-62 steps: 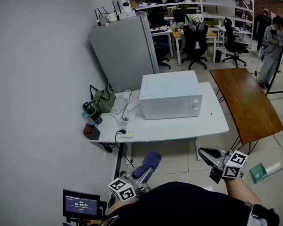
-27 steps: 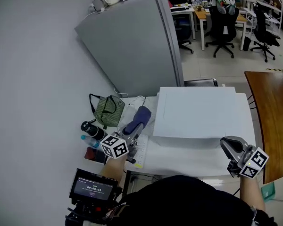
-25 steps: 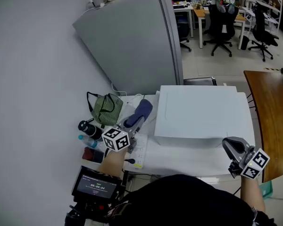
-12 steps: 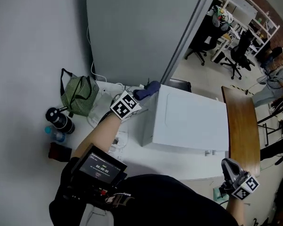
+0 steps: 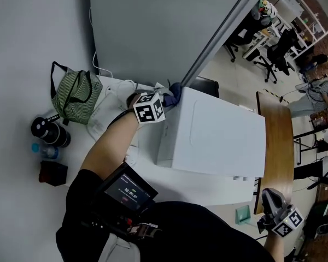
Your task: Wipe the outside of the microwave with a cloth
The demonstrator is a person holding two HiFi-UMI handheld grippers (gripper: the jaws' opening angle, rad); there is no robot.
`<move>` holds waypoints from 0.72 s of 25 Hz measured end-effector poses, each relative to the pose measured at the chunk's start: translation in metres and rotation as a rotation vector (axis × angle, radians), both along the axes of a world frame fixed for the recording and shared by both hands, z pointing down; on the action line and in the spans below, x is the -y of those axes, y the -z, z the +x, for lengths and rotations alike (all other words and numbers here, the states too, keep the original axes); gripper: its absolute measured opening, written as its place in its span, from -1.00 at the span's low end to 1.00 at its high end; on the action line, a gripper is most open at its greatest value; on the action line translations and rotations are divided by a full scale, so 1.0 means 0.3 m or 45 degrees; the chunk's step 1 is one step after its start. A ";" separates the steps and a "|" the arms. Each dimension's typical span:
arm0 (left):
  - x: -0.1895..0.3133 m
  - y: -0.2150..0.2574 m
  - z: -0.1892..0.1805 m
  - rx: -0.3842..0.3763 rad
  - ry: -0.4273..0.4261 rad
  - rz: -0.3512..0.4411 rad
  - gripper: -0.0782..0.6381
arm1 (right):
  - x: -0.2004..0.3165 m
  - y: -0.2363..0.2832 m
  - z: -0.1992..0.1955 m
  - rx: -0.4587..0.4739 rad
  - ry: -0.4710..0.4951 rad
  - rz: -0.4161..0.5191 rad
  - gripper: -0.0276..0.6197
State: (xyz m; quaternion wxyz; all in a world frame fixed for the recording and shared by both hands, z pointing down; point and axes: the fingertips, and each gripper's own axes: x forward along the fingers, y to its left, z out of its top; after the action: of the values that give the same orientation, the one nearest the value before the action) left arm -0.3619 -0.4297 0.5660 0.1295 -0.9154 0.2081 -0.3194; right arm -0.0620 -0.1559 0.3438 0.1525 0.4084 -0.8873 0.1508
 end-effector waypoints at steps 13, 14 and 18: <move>-0.029 -0.450 -0.017 0.577 -0.330 -0.176 -0.62 | 0.002 -0.050 0.046 -0.039 -0.076 -0.072 -0.90; -0.041 -0.498 -0.018 0.618 -0.346 -0.190 -0.62 | 0.002 -0.052 0.040 -0.041 -0.074 -0.074 -0.90; -0.057 -0.555 -0.031 0.644 -0.309 -0.199 -0.62 | 0.010 -0.049 0.026 -0.029 -0.067 -0.059 -0.90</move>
State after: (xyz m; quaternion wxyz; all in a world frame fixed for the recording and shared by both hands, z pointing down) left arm -0.3712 -0.4127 0.7324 0.1438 -0.8322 0.0328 -0.5345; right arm -0.0542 -0.1589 0.3586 0.1680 0.4294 -0.8707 0.1708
